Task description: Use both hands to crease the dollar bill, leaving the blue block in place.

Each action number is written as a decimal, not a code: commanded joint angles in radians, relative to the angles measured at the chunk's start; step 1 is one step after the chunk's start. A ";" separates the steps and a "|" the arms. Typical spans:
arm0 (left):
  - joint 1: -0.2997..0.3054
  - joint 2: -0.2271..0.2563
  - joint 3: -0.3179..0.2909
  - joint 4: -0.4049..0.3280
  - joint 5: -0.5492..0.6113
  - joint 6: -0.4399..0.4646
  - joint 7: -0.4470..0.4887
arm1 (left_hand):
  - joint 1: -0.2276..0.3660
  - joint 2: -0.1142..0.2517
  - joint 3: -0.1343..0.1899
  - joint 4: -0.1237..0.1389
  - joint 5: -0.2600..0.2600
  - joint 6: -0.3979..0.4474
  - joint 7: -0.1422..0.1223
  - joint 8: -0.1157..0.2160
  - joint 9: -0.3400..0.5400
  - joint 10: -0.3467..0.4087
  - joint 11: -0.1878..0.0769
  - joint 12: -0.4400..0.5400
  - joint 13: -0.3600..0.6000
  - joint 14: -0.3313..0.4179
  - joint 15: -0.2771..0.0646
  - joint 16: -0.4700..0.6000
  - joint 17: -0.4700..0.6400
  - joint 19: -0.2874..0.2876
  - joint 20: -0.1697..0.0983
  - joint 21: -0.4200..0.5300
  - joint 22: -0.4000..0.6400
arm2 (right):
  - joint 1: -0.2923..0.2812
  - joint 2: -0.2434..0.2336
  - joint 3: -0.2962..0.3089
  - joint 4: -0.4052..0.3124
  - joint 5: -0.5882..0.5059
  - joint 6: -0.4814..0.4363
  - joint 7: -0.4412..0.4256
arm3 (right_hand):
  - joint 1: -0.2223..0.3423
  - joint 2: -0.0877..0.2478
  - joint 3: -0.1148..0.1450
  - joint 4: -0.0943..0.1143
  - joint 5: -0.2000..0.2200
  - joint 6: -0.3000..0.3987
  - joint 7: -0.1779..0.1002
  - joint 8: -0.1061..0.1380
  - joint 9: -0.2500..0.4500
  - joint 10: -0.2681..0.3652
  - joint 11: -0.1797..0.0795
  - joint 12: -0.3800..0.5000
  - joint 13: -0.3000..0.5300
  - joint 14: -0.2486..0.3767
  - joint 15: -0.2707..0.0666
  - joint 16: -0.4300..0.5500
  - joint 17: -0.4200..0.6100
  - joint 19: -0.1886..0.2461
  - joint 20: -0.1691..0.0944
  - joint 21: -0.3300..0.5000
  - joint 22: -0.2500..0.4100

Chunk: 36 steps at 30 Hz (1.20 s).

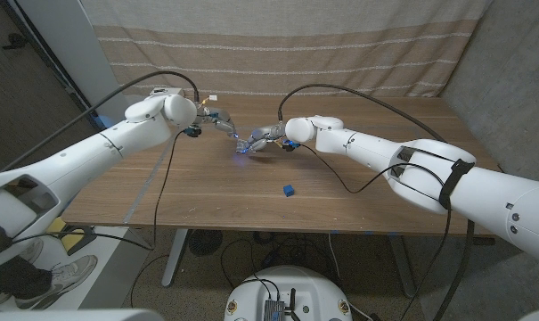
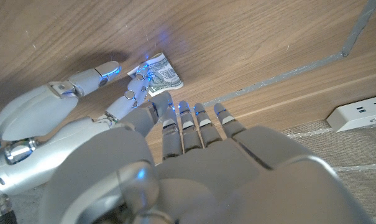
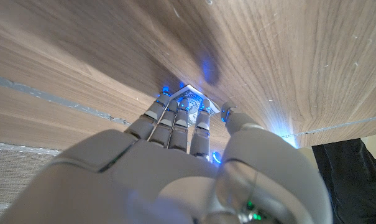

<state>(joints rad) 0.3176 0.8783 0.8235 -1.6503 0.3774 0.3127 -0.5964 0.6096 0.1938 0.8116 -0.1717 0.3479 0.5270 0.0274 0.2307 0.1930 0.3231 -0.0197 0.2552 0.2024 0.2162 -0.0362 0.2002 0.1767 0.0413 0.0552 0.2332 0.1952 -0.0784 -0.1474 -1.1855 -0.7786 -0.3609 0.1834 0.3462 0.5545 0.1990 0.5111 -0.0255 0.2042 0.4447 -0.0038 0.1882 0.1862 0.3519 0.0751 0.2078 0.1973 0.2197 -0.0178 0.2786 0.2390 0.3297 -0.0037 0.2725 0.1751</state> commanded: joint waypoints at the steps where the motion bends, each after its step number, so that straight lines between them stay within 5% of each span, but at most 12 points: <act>1: -0.060 -0.032 0.056 0.013 0.157 -0.017 -0.095 | 0.029 -0.001 0.002 -0.010 0.009 0.010 -0.017 -0.004 0.005 0.011 -0.008 0.003 0.007 0.007 -0.010 0.004 0.002 0.005 -0.010 0.006 0.002 | 0.003 0.005 -0.001 0.008 0.002 0.002 -0.002 | 0.009 -0.004 0.004 0.006 -0.001 0.010 0.001 0.002 0.000 0.009 -0.002 0.002 0.002 0.010 -0.004 0.003 0.003 0.013 0.003 -0.001 0.001; 19: -0.070 -0.074 0.093 0.041 0.317 -0.065 -0.149 | 0.102 0.006 0.016 -0.013 0.019 0.047 -0.032 -0.004 0.006 0.015 -0.017 0.001 0.010 -0.010 -0.030 -0.007 0.002 0.002 -0.059 0.005 0.001 | -0.006 -0.009 -0.001 -0.034 -0.002 -0.024 0.008 | 0.010 -0.004 0.004 0.006 -0.001 0.011 0.001 0.001 0.000 0.010 -0.002 0.002 0.002 0.010 -0.002 0.003 0.003 0.016 0.002 -0.005 0.001; 36: -0.047 -0.108 0.087 0.081 0.362 -0.107 -0.142 | 0.153 0.013 0.022 -0.008 0.022 0.052 -0.017 -0.013 0.008 0.020 -0.014 0.001 0.011 -0.019 -0.040 -0.010 0.001 0.018 -0.059 0.013 0.001 | -0.016 -0.025 0.000 -0.079 -0.013 -0.050 0.015 | 0.010 -0.004 0.004 0.007 -0.001 0.012 0.002 0.001 0.000 0.010 -0.002 0.001 0.002 0.011 -0.003 0.003 0.003 0.019 0.001 -0.007 0.001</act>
<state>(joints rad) 0.2524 0.8077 0.9097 -1.6110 0.7171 0.2311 -0.7391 0.7460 0.2096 0.8277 -0.1801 0.3592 0.5818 0.0026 0.2230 0.1979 0.3391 -0.0358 0.2550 0.2120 0.1976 -0.0360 0.1918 0.1769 0.0469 -0.0001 0.2407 0.1955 -0.0883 -0.1628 -1.1860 -0.8290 -0.3620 0.1602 0.3523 0.5545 0.1990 0.5111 -0.0255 0.2042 0.4447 -0.0038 0.1882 0.1862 0.3519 0.0750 0.2078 0.1973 0.2232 -0.0216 0.2786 0.2390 0.3392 0.0003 0.2556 0.1742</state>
